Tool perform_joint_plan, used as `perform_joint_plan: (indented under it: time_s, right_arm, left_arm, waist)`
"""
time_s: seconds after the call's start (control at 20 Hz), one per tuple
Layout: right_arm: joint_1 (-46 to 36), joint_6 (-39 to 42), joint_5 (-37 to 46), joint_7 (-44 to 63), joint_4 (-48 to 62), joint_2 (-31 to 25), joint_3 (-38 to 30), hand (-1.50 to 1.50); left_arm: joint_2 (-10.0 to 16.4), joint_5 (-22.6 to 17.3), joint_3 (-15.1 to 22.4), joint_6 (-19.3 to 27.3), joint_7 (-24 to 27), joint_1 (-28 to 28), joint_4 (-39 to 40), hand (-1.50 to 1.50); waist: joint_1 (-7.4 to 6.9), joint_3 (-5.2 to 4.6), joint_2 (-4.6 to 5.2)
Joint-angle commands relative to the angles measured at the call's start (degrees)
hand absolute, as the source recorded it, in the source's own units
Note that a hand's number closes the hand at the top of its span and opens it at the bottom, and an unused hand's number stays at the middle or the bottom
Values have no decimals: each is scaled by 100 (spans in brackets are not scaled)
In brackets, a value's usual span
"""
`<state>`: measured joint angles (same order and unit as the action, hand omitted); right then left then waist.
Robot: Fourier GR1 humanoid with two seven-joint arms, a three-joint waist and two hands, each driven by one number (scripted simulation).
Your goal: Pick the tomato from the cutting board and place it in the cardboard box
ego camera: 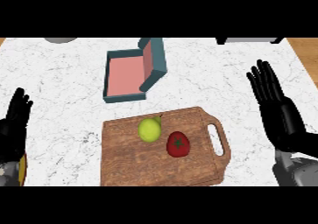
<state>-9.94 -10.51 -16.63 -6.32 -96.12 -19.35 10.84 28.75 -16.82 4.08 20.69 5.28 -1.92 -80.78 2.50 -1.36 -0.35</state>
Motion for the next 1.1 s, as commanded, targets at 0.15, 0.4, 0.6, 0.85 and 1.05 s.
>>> perform_joint_plan:
  time_s: [0.15, 0.4, 0.6, 0.85, 1.05]
  right_arm:
    - [-1080, -1512, 1133, 489, -136, 943, 458, -150]
    - [-490, -3020, 2663, 1409, 794, 647, 336, 150]
    - [-266, -4204, 3106, 750, 821, 1884, 839, -150]
    - [33, -3062, 4123, 2281, 247, 712, 1258, -150]
    - [-72, -2033, 4857, 3402, 143, -70, 1530, -150]
  left_arm:
    - [151, 558, 534, -195, -325, -54, -286, 0]
    - [10, 675, 830, -242, -415, -30, -128, 0]
    - [-279, 968, 1063, -46, -603, -283, -30, 0]
    - [-76, 939, 903, -267, -788, 112, -459, 0]
    - [-236, 1015, 1014, -153, -813, 74, -468, 0]
  waist:
    - [-336, 133, 24]
    - [-112, 105, 20]
    - [-214, 136, 43]
    - [-218, 126, 4]
    - [-179, 109, -19]
